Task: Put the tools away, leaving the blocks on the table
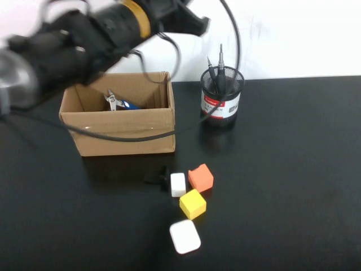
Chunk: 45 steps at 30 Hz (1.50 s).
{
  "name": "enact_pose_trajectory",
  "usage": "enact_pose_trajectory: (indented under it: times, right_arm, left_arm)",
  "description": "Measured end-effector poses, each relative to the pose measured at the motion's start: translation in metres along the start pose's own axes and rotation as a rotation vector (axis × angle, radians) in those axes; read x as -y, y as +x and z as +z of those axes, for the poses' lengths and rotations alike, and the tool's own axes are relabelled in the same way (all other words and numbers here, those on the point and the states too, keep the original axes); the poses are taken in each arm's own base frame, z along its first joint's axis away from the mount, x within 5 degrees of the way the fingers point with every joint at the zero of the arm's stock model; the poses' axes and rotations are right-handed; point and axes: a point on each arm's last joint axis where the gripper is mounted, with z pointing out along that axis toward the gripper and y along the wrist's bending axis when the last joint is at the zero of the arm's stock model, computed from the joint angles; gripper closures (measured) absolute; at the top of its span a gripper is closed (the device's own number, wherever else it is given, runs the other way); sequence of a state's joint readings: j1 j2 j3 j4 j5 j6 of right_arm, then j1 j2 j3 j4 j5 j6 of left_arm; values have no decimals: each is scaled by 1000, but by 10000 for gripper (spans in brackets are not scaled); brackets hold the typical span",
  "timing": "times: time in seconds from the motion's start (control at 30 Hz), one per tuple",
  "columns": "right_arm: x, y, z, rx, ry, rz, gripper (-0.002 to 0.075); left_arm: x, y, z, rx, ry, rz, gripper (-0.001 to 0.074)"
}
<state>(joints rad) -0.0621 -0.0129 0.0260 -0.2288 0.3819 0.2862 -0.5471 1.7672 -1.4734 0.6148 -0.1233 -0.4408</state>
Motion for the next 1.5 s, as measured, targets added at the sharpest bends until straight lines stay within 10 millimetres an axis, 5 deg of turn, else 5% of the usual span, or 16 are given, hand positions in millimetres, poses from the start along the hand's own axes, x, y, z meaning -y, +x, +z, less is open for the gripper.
enact_pose_trajectory:
  times: [0.13,0.43,0.87,1.07,1.5]
  right_arm:
    - [0,0,0,0,0,0,733]
    - [0,0,0,0,0,0,733]
    - [0,0,0,0,0,0,733]
    - [0,0,0,0,0,0,733]
    - [0,0,0,0,0,0,733]
  left_arm:
    - [-3,-5,-41,-72,-40,66,735]
    - [12,42,-160,-186,-38,20,735]
    - [22,69,-332,97,-156,-157,736]
    - [17,75,-363,131,-244,-199,736]
    - [16,76,-365,125,-257,-213,736]
